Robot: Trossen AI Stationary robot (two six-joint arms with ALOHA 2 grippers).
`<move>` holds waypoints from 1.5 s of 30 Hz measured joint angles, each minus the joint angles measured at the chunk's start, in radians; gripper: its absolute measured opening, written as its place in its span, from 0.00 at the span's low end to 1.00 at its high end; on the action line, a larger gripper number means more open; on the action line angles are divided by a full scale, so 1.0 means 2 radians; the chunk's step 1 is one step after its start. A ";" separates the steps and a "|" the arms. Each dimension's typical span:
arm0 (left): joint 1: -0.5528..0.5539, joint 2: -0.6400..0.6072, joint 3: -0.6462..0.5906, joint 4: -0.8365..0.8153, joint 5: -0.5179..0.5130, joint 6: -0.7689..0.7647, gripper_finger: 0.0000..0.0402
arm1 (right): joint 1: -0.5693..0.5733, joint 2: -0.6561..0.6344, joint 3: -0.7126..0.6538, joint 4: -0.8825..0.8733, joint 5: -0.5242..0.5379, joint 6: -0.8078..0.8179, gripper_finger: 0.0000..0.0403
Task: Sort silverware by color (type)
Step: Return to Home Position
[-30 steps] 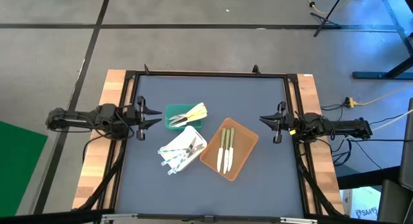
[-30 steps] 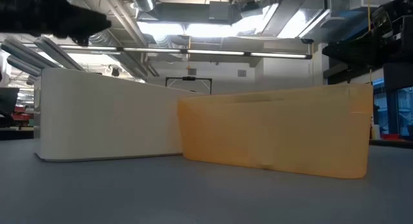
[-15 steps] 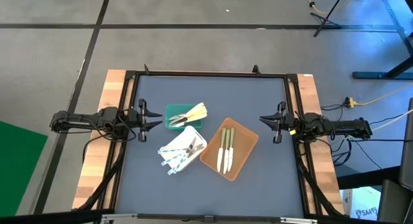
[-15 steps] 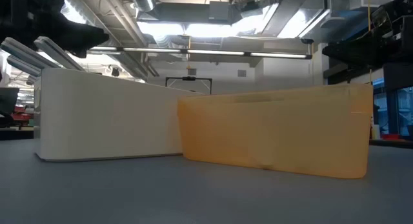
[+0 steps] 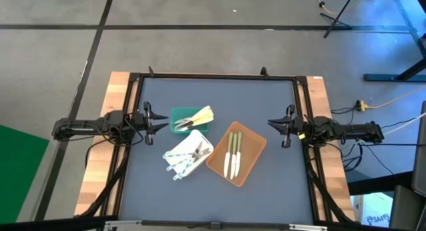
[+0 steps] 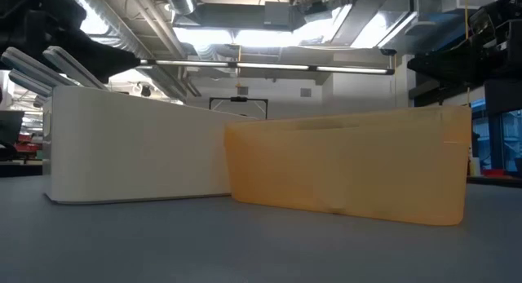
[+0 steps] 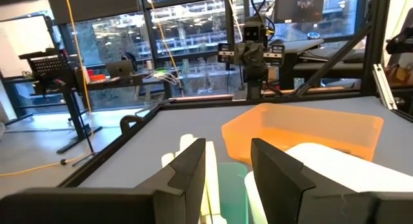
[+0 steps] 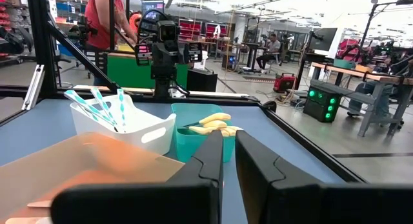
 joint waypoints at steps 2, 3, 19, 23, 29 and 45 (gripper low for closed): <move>0.004 0.000 0.000 -0.001 0.003 0.000 0.29 | 0.000 0.000 0.000 0.000 0.000 0.000 0.08; 0.006 0.000 0.000 -0.002 0.008 0.000 0.29 | 0.000 0.000 0.000 0.000 0.000 0.000 0.08; 0.009 0.013 0.000 -0.011 0.061 -0.026 0.29 | 0.000 0.000 0.000 0.000 0.001 0.000 0.08; 0.009 0.013 0.000 -0.011 0.061 -0.026 0.29 | 0.000 0.000 0.000 0.000 0.001 0.000 0.08; 0.009 0.013 0.000 -0.011 0.060 -0.026 0.29 | 0.000 0.000 0.000 0.000 0.001 0.000 0.08; 0.009 0.013 0.000 -0.012 0.060 -0.026 0.29 | 0.000 0.000 0.000 0.000 0.001 0.000 0.08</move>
